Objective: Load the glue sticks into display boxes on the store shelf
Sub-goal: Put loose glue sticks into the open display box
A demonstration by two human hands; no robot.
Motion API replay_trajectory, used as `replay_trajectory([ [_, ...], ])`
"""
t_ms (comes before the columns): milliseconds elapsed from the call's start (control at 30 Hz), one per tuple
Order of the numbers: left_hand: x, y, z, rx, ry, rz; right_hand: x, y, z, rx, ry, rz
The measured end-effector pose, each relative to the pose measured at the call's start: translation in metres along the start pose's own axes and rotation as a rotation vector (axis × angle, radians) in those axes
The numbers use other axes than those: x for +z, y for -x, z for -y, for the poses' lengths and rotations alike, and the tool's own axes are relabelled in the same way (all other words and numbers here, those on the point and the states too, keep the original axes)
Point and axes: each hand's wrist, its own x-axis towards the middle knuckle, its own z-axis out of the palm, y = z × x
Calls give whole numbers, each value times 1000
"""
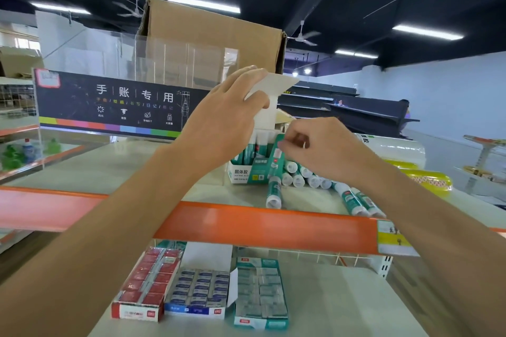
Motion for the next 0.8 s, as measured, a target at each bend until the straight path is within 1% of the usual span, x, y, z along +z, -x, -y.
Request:
replay_trajectory([
  [67,0,0,-1,-2,-5,0,-3,4,9,85,15,250],
  [100,-1,0,-1,-1,-7,1,-1,5,13,116,16,309],
  [200,-1,1,-2,-12,-8,0,8,4,23,186,31,334],
  [367,-1,2,-3,-1,-2,-7,10,2,32,270,8,463],
  [567,0,3,-2,-5,14,-11,7,-1,32,395,-142,487],
  [633,0,2,-3,1,17,-10,3,-1,30,431,-228,477],
  [700,0,2,-2,6,18,-12,-4,-2,27,438,-321,425],
  [800,2,1,0,7,17,-13,-14,-4,22,392,-441,260],
])
